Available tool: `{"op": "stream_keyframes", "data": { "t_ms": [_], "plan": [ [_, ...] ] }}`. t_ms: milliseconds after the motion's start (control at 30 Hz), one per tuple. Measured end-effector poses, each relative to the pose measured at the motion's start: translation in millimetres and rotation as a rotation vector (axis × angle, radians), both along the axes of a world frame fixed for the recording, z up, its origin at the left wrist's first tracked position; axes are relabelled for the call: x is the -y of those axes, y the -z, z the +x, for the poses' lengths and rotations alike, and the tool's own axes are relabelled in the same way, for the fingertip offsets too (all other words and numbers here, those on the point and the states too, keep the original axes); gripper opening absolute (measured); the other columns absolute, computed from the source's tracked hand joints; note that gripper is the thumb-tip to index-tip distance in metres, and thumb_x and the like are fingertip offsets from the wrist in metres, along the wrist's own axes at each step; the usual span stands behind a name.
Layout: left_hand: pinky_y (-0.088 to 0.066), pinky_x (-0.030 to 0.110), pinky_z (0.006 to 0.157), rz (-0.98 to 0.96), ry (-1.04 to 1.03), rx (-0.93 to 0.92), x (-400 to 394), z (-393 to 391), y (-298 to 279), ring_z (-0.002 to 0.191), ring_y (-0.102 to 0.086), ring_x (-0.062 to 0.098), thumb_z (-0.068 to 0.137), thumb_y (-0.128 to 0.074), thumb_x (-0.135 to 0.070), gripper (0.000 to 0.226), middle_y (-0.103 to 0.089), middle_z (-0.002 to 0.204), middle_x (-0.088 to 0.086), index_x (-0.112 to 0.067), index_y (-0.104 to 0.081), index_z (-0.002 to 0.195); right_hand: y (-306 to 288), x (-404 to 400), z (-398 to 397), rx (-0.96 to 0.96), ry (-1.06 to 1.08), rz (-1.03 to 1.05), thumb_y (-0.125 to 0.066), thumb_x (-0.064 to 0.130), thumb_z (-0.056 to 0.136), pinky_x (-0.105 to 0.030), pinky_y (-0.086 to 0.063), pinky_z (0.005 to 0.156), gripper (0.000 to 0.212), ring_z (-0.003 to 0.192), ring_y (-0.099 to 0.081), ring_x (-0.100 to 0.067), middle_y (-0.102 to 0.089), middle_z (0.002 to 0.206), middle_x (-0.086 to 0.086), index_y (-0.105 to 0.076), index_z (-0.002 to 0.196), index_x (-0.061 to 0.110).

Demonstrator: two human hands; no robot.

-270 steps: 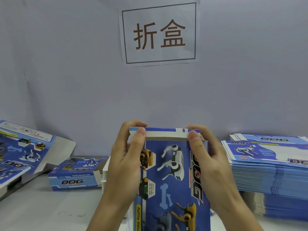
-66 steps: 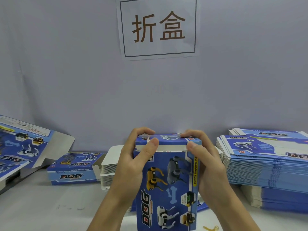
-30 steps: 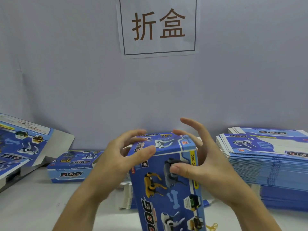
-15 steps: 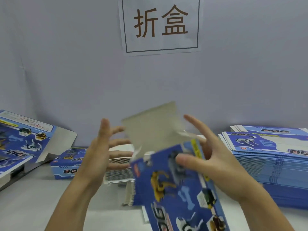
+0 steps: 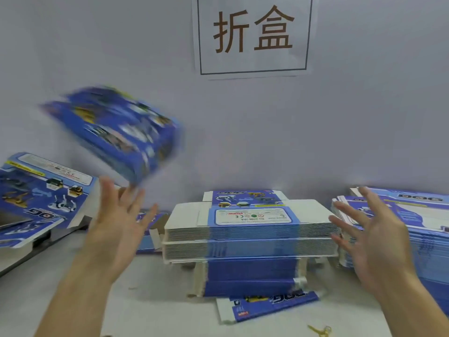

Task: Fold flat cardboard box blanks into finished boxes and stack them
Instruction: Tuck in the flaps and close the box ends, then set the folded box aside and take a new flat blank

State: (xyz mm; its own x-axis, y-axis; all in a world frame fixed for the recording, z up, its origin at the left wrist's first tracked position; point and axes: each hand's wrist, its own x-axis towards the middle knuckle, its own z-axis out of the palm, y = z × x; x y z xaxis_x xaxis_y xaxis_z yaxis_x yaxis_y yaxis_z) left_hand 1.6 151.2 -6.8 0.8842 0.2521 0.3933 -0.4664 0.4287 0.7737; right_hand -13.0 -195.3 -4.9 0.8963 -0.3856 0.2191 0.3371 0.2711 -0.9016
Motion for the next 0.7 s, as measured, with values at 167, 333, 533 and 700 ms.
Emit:
{"op": "stream_keyframes", "data": {
  "t_ms": [167,333,533,700],
  "plan": [
    [-0.035,0.033,0.113,0.773,-0.383,-0.141,29.6,15.2,27.2,0.138,-0.037,0.01,0.092,-0.068,-0.039,0.061,-0.045,0.147,-0.018,-0.029,-0.041,0.145,6.6,-16.4,9.2,-0.054,-0.018,-0.16,-0.044,0.035,0.104,-0.044,-0.043,0.086,0.025,0.107,-0.061,-0.024,-0.066,0.121,0.0,-0.056,0.124,0.042],
    [-0.003,0.052,0.12,1.558,-0.621,-0.235,87.1,29.2,58.9,0.151,-0.016,0.008,0.102,-0.042,-0.05,0.053,-0.025,0.162,-0.018,-0.042,-0.027,0.153,17.3,-26.5,13.0,-0.098,-0.057,-0.471,-0.057,0.02,0.097,-0.036,-0.05,0.076,0.023,0.09,-0.069,-0.013,-0.075,0.094,0.009,-0.068,0.109,0.037],
    [-0.037,0.039,0.098,1.402,-0.728,-0.076,84.1,19.2,44.7,0.105,-0.057,0.013,0.085,-0.074,-0.044,0.029,-0.074,0.112,-0.005,-0.03,-0.077,0.11,25.0,-37.2,20.3,-0.23,-0.152,-0.598,-0.057,0.016,0.097,-0.025,-0.051,0.056,0.017,0.058,-0.07,-0.01,-0.076,0.074,0.002,-0.072,0.095,0.024],
    [-0.048,0.025,0.08,1.333,-0.533,-0.093,84.4,19.4,36.6,0.114,-0.055,0.012,0.088,-0.072,-0.04,0.017,-0.066,0.125,-0.005,-0.029,-0.071,0.101,33.0,-47.4,22.6,-0.258,-0.211,-0.631,-0.059,0.024,0.098,-0.024,-0.055,0.059,0.012,0.063,-0.072,-0.008,-0.076,0.081,0.002,-0.071,0.098,0.025]
  ]
}}
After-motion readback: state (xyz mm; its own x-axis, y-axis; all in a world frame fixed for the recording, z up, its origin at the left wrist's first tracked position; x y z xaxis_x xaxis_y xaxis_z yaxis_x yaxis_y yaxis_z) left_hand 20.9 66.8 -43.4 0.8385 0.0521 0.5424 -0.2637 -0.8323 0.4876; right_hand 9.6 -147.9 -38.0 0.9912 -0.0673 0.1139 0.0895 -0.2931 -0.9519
